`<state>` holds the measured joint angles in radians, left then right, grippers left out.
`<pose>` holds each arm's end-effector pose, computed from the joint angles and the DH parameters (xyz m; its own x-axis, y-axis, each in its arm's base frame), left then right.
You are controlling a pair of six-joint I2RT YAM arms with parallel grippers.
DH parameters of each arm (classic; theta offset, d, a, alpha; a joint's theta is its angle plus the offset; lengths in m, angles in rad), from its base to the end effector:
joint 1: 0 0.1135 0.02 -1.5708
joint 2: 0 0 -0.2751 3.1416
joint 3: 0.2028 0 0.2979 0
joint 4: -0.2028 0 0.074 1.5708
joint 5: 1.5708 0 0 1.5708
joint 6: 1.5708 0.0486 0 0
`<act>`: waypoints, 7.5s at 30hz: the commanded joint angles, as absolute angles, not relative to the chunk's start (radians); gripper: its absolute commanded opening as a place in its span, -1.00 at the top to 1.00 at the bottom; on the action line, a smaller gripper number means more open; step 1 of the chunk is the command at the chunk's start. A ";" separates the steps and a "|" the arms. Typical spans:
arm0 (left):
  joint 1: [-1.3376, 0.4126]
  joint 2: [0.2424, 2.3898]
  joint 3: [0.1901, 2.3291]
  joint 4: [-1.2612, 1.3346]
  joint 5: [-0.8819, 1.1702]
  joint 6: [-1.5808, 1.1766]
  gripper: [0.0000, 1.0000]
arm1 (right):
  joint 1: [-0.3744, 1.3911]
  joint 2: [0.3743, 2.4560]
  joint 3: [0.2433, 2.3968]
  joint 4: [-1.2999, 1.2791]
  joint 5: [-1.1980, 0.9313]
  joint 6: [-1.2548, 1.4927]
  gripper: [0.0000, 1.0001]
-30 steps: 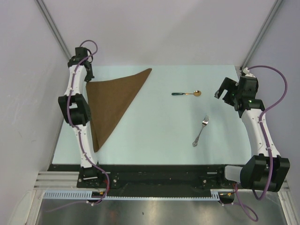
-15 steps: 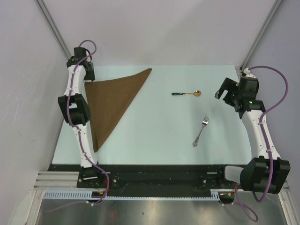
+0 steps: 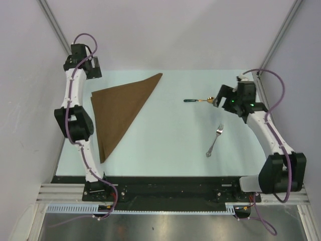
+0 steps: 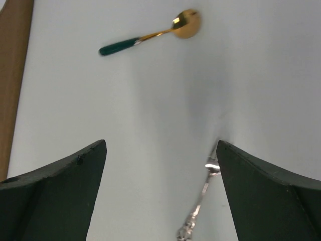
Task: Fold the napkin, place the utensils inside, and roll it up
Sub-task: Fold the napkin
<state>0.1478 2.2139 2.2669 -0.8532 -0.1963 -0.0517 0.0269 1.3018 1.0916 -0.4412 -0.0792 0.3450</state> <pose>0.5504 0.0915 0.3217 -0.6943 -0.1546 -0.7029 -0.3151 0.9434 0.1038 0.3419 0.0130 0.3023 -0.6007 0.3211 -0.7322 0.1206 0.9417 0.3141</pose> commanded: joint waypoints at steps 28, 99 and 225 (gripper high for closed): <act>-0.035 1.497 1.465 -0.535 0.103 -0.224 -1.00 | 0.442 2.615 2.109 0.175 -0.474 0.949 -0.06; 0.092 1.560 1.427 -0.480 0.312 -0.305 -0.99 | 0.304 2.310 1.504 0.232 -0.250 0.908 1.00; -0.124 2.465 2.168 -0.305 0.003 -0.410 0.99 | 0.204 1.491 1.060 -0.040 -0.488 0.574 -0.37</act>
